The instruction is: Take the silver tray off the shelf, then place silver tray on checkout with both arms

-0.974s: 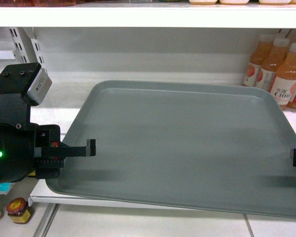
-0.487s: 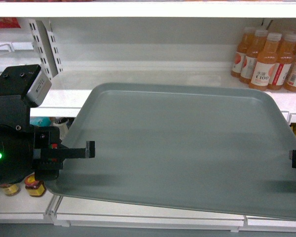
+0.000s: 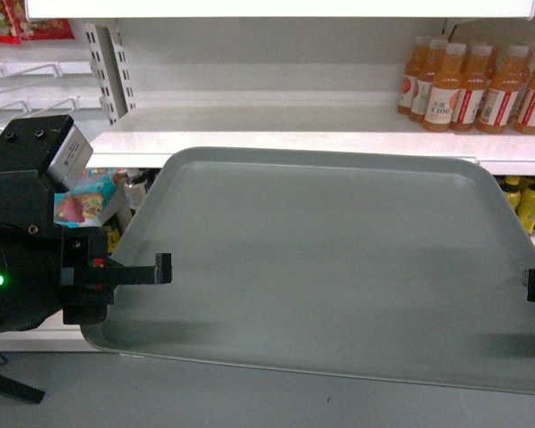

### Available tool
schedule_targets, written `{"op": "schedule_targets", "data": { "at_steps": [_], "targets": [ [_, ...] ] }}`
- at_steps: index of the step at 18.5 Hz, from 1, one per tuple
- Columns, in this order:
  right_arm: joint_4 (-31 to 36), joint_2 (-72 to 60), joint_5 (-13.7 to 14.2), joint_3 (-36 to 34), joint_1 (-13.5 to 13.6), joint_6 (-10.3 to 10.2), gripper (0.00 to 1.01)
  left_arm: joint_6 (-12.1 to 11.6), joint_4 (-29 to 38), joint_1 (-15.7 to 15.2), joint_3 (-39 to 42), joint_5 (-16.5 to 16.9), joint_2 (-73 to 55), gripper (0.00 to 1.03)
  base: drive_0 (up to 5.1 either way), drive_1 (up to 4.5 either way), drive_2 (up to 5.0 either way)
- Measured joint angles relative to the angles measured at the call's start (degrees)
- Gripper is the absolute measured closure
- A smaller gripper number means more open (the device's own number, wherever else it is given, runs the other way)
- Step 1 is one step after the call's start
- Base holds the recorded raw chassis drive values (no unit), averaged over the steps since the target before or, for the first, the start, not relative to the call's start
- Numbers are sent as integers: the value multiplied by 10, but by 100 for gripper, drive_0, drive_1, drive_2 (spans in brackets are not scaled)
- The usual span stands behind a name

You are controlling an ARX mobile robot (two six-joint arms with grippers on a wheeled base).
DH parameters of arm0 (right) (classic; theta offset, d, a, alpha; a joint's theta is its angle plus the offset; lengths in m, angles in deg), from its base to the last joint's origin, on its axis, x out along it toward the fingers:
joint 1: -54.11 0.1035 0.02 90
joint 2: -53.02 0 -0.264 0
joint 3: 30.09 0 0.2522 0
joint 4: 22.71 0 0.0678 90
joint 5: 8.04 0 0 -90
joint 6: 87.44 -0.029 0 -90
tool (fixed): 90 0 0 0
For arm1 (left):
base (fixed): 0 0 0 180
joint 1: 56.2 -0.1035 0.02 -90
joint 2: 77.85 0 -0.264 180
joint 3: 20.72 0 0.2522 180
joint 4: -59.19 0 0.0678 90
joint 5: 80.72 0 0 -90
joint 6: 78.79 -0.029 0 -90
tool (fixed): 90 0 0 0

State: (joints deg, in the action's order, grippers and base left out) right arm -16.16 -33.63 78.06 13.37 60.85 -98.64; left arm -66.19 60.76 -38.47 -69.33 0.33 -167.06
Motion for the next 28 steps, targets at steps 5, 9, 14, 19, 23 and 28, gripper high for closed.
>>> {"op": "schedule_targets", "data": {
  "at_steps": [5,9,14,19,23,28],
  "targets": [
    [-3,0,0,0,0,0,97,0,0,0,0,1,0,100,21,-412,454],
    [-3,0,0,0,0,-2,97,0,-2,1,0,-1,0,100,22,-411,456],
    [1,0,0,0,0,-2,97,0,2,1,0,-1,0,100,22,-411,456],
    [-2,0,0,0,0,-2,97,0,-1,1,0,-1,0,100,22,-411,456],
    [1,0,0,0,0,-2,97,0,1,0,0,-1,0,100,22,-411,456],
    [0,0,0,0,0,-2,97,0,2,1,0,-1,0,100,22,-411,456]
  ]
}}
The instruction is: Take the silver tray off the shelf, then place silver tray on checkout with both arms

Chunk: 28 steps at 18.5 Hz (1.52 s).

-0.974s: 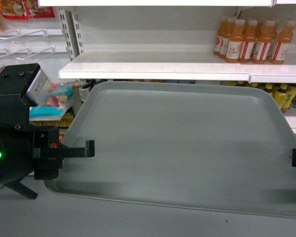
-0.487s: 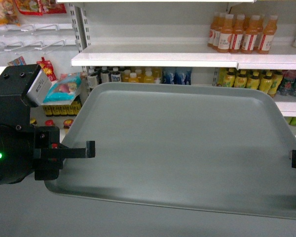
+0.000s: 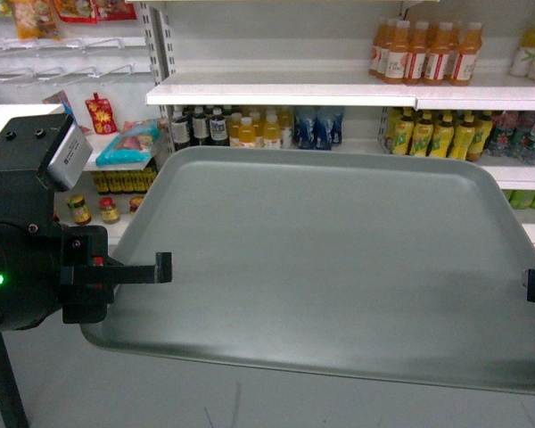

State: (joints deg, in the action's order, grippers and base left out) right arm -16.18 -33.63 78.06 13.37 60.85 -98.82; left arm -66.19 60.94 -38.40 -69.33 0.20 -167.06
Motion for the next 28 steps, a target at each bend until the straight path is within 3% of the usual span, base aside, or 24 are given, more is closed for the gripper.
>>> {"op": "schedule_targets", "data": {
  "at_steps": [28],
  "targets": [
    [-1,1,0,0,0,0,97,0,-2,1,1,0,0,100,22,-411,456]
  ]
}}
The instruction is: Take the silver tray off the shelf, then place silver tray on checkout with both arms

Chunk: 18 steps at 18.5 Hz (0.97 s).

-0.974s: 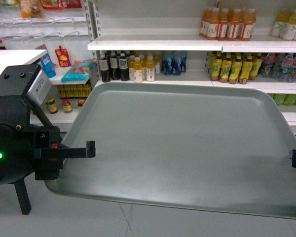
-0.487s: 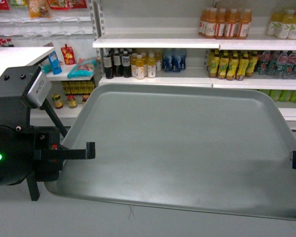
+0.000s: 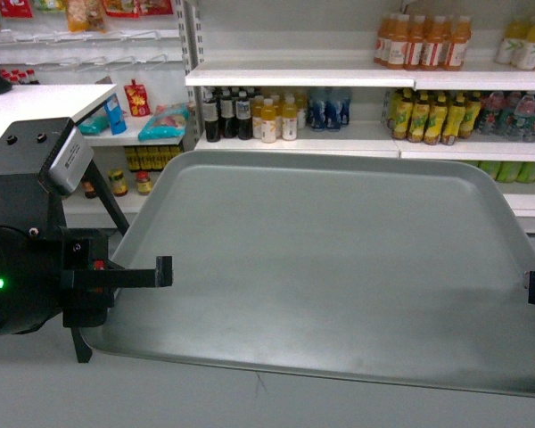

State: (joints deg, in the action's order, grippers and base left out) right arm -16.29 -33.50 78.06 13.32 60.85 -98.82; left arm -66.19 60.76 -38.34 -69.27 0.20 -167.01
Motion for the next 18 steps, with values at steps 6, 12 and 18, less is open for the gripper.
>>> {"op": "schedule_targets", "data": {
  "at_steps": [6,12,18],
  "targets": [
    [-2,-1,0,0,0,0,97,0,-2,0,0,0,0,100,22,-411,456],
    [-2,-1,0,0,0,0,97,0,-2,0,0,0,0,100,22,-411,456],
    [0,0,0,0,0,0,97,0,0,-1,0,0,0,100,22,-411,456]
  ]
}}
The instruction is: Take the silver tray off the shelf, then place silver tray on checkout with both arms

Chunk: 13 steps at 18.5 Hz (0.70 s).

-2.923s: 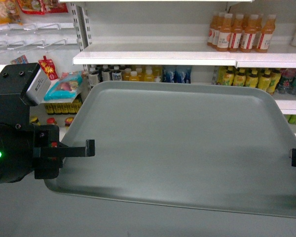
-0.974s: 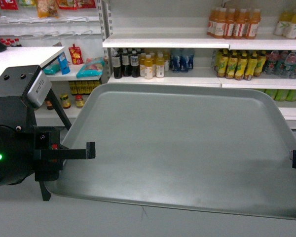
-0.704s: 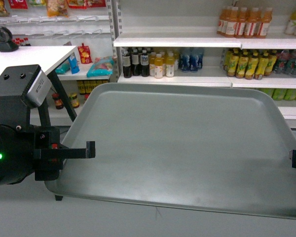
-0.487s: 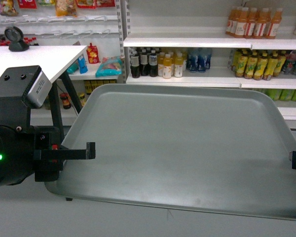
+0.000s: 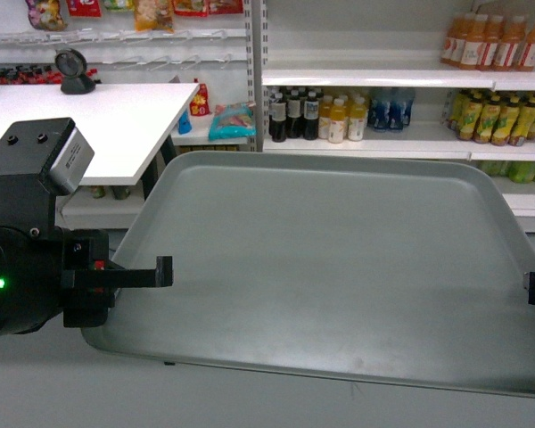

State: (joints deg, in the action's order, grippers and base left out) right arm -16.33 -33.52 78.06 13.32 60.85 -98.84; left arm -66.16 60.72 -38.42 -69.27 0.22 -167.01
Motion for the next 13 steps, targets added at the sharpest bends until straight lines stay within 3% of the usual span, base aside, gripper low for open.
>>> {"op": "schedule_targets", "data": {
  "at_steps": [13],
  "targets": [
    [0,0,0,0,0,0,97,0,0,0,0,0,0,100,22,-411,456]
  ]
}}
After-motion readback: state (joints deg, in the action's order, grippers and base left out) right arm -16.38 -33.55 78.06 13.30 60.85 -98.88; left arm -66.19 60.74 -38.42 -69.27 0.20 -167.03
